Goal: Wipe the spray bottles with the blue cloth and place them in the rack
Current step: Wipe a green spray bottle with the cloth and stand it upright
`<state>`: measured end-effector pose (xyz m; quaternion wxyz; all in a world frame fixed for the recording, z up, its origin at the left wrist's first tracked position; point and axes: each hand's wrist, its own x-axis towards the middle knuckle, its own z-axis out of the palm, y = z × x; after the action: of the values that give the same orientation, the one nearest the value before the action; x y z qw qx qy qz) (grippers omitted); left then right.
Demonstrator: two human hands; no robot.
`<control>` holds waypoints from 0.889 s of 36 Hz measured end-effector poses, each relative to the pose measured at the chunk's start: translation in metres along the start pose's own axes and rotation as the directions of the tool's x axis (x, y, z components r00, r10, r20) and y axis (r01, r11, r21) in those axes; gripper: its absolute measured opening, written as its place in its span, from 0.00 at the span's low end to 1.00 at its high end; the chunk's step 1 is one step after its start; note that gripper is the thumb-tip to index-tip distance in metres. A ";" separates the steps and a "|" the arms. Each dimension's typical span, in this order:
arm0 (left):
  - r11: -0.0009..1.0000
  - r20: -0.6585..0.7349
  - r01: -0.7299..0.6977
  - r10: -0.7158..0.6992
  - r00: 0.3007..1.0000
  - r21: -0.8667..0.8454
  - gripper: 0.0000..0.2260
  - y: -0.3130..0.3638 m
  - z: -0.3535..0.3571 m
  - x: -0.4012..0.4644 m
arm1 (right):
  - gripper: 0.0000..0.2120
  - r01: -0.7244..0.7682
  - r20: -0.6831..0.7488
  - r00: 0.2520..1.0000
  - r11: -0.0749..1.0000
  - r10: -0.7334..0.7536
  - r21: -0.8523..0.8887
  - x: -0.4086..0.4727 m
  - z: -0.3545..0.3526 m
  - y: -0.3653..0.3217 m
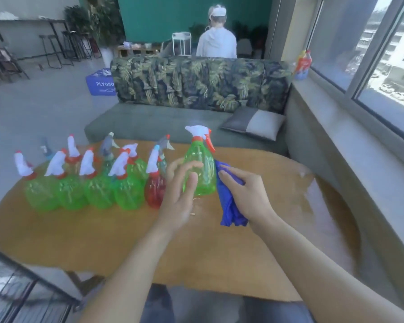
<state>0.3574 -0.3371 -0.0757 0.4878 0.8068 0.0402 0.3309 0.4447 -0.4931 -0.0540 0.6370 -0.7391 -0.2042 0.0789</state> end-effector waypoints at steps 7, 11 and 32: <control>0.977 0.068 0.188 -0.181 0.981 -0.104 0.36 -0.065 0.007 -0.039 | 0.09 -0.138 0.015 0.990 0.990 0.138 -0.042 -0.009 0.019 0.065; 0.958 0.095 0.253 -0.242 0.966 -0.134 0.43 -0.095 0.011 -0.060 | 0.10 -0.202 0.008 0.979 0.975 0.204 -0.091 -0.015 0.031 0.095; 0.972 0.006 0.215 -0.217 0.976 0.094 0.44 -0.123 0.013 -0.087 | 0.26 0.028 0.172 0.974 0.679 0.146 -0.733 -0.036 0.043 0.139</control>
<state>0.3285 -0.3169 -0.2227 0.4831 0.8221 0.1391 0.2673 0.4240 -0.4834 -0.2024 0.2599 -0.9247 -0.2626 0.0916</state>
